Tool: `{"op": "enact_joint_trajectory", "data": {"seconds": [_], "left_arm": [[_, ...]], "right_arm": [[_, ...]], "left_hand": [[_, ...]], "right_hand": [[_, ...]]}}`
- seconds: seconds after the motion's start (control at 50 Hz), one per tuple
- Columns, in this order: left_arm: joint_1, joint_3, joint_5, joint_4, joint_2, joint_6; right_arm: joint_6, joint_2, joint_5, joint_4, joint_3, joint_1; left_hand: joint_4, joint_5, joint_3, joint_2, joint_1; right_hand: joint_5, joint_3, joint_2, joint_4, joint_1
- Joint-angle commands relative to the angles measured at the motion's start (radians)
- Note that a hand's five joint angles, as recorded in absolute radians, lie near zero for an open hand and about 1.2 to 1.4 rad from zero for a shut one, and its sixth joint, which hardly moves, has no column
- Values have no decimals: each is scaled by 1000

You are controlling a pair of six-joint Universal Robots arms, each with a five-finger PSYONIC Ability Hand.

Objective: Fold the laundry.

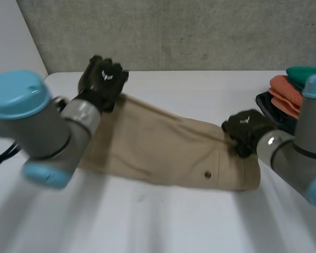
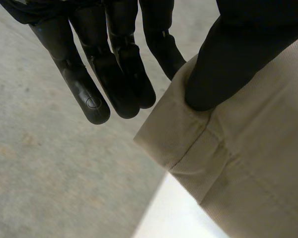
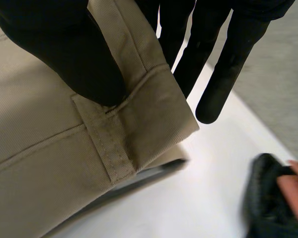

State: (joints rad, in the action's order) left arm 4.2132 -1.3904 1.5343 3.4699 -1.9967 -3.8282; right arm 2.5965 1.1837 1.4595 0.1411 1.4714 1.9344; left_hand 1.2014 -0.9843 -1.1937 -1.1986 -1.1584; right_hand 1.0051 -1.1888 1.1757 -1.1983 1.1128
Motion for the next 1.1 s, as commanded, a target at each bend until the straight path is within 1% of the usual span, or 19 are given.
{"op": "enact_joint_trajectory", "data": {"seconds": [0.02, 0.2, 0.22, 0.24, 0.26, 0.28, 0.3, 0.32, 0.34, 0.42, 0.54, 0.62, 0.72, 0.78, 0.8, 0.82, 0.92, 1.0, 1.1], "left_arm": [[14, 419, -3, 38, -391, 2], [28, 666, -23, 193, -659, 12], [28, 668, -26, 210, -666, 15], [24, 663, -32, 242, -674, 25], [22, 660, -33, 248, -672, 32], [19, 654, -29, 259, -671, 39], [15, 646, -28, 265, -671, 48], [11, 615, -31, 281, -668, 67], [10, 590, -33, 285, -659, 76], [8, 493, -29, 296, -553, 117], [10, 326, -25, 293, -395, 174], [10, 205, -23, 284, -297, 217], [10, 77, -25, 284, -218, 251], [10, 39, -25, 284, -202, 251], [8, 31, -23, 284, -198, 251], [8, 21, -23, 282, -192, 251], [8, -15, -23, 282, -157, 249], [11, -38, -23, 282, -117, 251], [18, -76, -22, 281, -61, 252]], "right_arm": [[-30, -205, 179, -222, -192, 27], [-147, -412, 214, -517, -322, 31], [-173, -430, 217, -546, -333, 35], [-185, -438, 222, -552, -339, 37], [-194, -444, 223, -560, -342, 38], [-200, -446, 226, -566, -342, 38], [-196, -438, 231, -565, -338, 40], [-191, -432, 234, -563, -333, 41], [-184, -423, 236, -560, -326, 43], [-136, -340, 237, -490, -260, 35], [57, -214, 197, -192, -174, 28], [189, -191, 153, -31, -125, 26], [220, -190, 88, -35, -79, -3], [217, -216, 82, -95, -66, -20], [215, -235, 93, -136, -63, -28], [211, -239, 100, -156, -62, -31], [96, -199, 186, -261, 10, -41], [-179, -67, 219, -301, 87, -95], [-438, -49, 228, -317, 92, -103]], "left_hand": [[195, -237, -203, -198, -238], [195, -237, -203, -198, -238], [195, -237, -203, -198, -238], [56, -98, -63, -59, -99], [-428, 386, 420, 425, 385], [-1027, 984, 1019, 1024, 984], [-1027, 984, 1019, 1024, 984], [-919, 876, 911, 916, 876], [-1027, 984, 1019, 1024, 984], [-1027, 984, 1019, 1024, 984], [-1027, 984, 1019, 1024, 984], [-1027, 984, 1019, 1024, 984], [-1027, 984, 1019, 1024, 984], [-1027, 984, 1019, 1024, 984], [-1027, 984, 1019, 1024, 984], [-1027, 984, 1019, 1024, 984], [-1027, 984, 1019, 1024, 984], [-1027, 984, 1019, 1024, 984], [-1027, 984, 1019, 1024, 984]], "right_hand": [[217, -207, 221, -198, 283], [162, -153, 166, -144, 229], [-696, 705, -692, 714, -629], [-1005, 1014, -1001, 1024, -938], [-1005, 1014, -1001, 1024, -938], [-1005, 1014, -1001, 1024, -938], [-1005, 1014, -1001, 1024, -938], [-1005, 1014, -1001, 1024, -938], [-1005, 1014, -1001, 1024, -938], [-1005, 1014, -1001, 1024, -938], [-1005, 1014, -1001, 1024, -938], [-1005, 1014, -1001, 1024, -938], [-913, 922, -909, 932, -846], [-450, 460, -446, 469, -384], [130, -120, 134, -111, 196], [216, -207, 220, -197, 283], [217, -207, 221, -198, 283], [217, -207, 221, -198, 283], [217, -207, 221, -198, 283]]}}
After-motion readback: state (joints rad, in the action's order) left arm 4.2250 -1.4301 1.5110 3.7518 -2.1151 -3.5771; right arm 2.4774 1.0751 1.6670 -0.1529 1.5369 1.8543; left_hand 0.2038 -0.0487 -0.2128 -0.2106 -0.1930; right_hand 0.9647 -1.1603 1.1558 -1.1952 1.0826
